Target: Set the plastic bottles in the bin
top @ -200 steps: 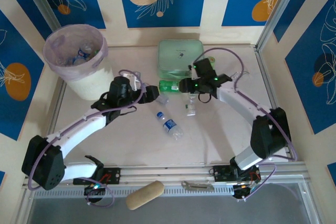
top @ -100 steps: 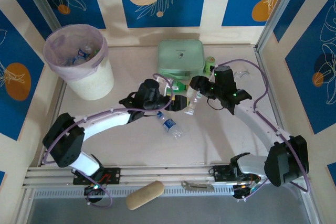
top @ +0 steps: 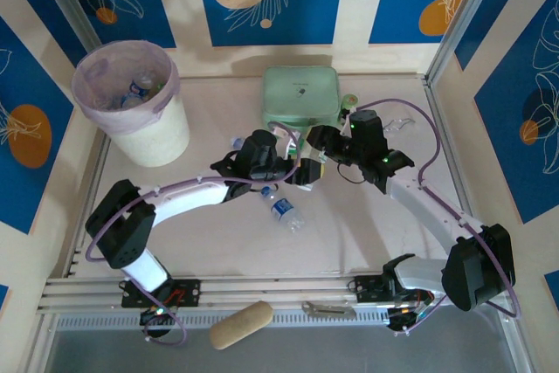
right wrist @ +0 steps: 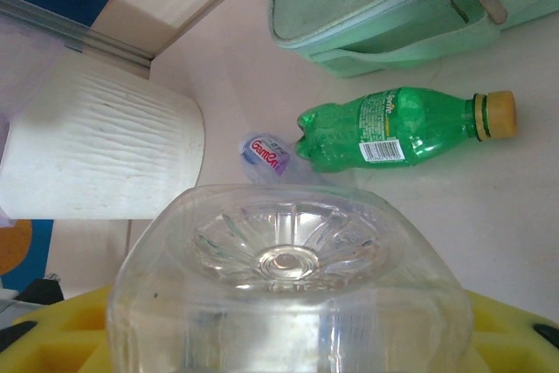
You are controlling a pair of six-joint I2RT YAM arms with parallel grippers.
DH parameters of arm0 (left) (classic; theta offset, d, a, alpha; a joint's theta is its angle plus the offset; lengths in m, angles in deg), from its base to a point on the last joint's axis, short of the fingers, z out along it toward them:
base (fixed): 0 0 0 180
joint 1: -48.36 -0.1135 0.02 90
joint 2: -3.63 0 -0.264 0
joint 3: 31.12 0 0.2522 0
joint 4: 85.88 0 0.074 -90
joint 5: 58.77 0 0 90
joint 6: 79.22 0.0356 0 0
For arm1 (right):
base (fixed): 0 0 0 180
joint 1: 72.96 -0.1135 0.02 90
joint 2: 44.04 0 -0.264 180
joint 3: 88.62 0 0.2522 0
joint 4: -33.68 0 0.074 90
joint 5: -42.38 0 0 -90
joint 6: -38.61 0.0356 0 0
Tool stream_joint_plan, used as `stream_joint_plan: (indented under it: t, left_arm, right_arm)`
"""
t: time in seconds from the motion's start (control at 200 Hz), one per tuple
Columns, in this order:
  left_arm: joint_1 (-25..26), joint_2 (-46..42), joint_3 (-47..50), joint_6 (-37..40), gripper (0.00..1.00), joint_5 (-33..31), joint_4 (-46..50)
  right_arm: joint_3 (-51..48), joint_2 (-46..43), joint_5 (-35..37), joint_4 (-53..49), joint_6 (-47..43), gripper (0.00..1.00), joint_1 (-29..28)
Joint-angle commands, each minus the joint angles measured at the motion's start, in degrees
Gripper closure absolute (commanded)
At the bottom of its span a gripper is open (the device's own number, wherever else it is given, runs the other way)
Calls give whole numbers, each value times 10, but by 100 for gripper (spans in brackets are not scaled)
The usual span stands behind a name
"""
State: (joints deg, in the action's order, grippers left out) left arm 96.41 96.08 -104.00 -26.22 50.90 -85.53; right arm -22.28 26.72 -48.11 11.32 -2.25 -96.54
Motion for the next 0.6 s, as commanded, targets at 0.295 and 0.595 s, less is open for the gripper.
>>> stream_joint_plan:
  t: [0.295, 0.595]
  left_arm:
    - [4, 0, -6, 7, 43, -3, -27]
    - [-13, -14, 37, -30, 44, -24, -52]
  right_arm:
    - [-5, -3, -18, 19, 16, 45, -7]
    - [-12, -29, -16, 19, 32, 17, 10]
